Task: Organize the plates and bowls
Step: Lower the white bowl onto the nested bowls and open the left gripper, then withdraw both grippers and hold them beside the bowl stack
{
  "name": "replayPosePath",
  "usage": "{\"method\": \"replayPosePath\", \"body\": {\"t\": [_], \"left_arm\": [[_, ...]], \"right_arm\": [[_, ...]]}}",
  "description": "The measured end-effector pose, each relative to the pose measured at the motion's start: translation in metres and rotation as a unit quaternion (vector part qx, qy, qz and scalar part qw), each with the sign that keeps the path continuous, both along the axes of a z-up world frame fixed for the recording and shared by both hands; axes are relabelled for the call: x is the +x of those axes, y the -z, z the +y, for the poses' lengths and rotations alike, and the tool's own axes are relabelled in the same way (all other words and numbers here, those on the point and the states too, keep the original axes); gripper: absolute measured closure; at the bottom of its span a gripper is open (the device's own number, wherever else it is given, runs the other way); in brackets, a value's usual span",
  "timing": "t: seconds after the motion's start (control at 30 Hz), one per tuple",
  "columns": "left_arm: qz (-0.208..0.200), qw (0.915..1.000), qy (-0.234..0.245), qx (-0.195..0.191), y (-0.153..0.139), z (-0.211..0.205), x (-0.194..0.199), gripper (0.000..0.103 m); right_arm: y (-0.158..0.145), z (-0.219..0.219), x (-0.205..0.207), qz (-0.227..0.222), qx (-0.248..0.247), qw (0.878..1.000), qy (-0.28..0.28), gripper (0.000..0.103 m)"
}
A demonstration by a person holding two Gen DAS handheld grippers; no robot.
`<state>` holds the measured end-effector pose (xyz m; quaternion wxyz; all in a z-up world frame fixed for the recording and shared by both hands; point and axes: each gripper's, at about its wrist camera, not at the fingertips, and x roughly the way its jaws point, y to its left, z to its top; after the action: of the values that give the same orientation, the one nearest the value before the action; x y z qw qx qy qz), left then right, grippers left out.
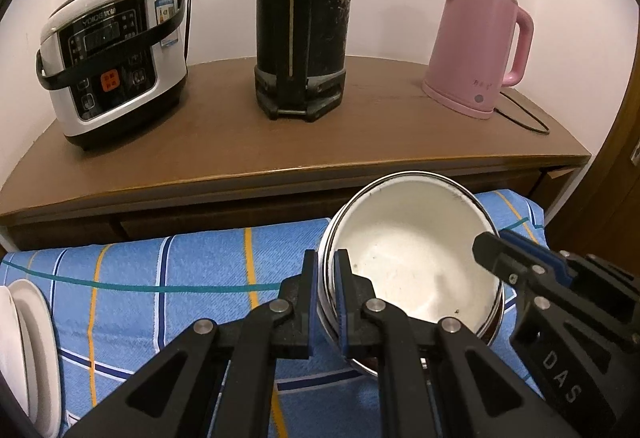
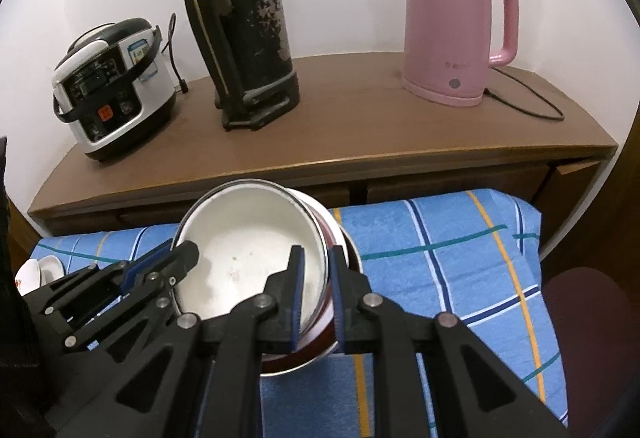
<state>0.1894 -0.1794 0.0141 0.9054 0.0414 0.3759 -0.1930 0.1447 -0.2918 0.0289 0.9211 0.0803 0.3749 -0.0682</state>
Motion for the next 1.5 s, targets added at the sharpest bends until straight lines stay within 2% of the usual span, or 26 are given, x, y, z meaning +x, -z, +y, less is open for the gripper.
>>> {"method": "replayPosePath", "body": {"t": [0.17, 0.3, 0.37, 0.4, 0.5, 0.57, 0.63, 0.67, 0.77, 0.83, 0.93, 1.13, 1.5], "left_arm": [[-0.005, 1.0, 0.004, 0.002, -0.007, 0.0, -0.003, 0.088], [-0.028, 0.9995, -0.004, 0.012, -0.017, 0.006, -0.005, 0.071], [-0.038, 0.9991, -0.015, 0.008, -0.021, 0.012, -0.003, 0.04], [-0.042, 0.9988, -0.024, 0.002, -0.023, 0.017, -0.003, 0.035], [-0.046, 0.9978, -0.038, -0.03, -0.031, 0.028, -0.001, 0.034], [-0.054, 0.997, -0.049, -0.027, -0.034, 0.032, -0.002, 0.034], [-0.067, 0.996, -0.059, -0.01, -0.035, 0.031, -0.004, 0.034], [-0.07, 0.9954, -0.064, -0.002, -0.036, 0.031, -0.005, 0.034], [-0.072, 0.9957, -0.058, -0.005, -0.037, 0.032, -0.007, 0.034], [-0.08, 0.9951, -0.058, -0.003, -0.038, 0.032, -0.011, 0.034], [-0.093, 0.9937, -0.062, 0.009, -0.036, 0.03, -0.013, 0.034], [-0.114, 0.9915, -0.062, -0.008, -0.037, 0.034, -0.023, 0.034], [-0.089, 0.9934, -0.066, 0.027, -0.017, 0.038, -0.056, 0.034]], "right_arm": [[0.004, -0.005, 0.002, 0.01, -0.01, 1.0, 0.015, 0.088], [0.011, -0.01, 0.007, 0.021, -0.019, 0.999, 0.029, 0.087], [0.015, -0.011, 0.009, 0.029, -0.022, 0.999, 0.033, 0.083], [0.015, -0.011, 0.007, 0.026, -0.019, 0.999, 0.036, 0.082], [0.009, -0.011, -0.003, 0.013, -0.012, 0.999, 0.043, 0.078], [0.002, -0.011, -0.013, -0.003, -0.004, 0.999, 0.054, 0.064], [-0.007, -0.008, -0.022, -0.017, -0.014, 0.998, 0.061, 0.041], [-0.01, -0.005, -0.024, -0.019, -0.021, 0.998, 0.062, 0.038], [-0.015, 0.0, -0.034, -0.021, -0.032, 0.997, 0.062, 0.036], [-0.015, 0.002, -0.04, -0.02, -0.035, 0.997, 0.066, 0.029], [-0.014, 0.0, -0.048, -0.019, -0.029, 0.997, 0.067, 0.029], [-0.013, -0.002, -0.056, -0.028, -0.025, 0.997, 0.06, 0.024], [-0.012, -0.003, -0.074, -0.051, 0.011, 0.997, 0.05, 0.018]]}}
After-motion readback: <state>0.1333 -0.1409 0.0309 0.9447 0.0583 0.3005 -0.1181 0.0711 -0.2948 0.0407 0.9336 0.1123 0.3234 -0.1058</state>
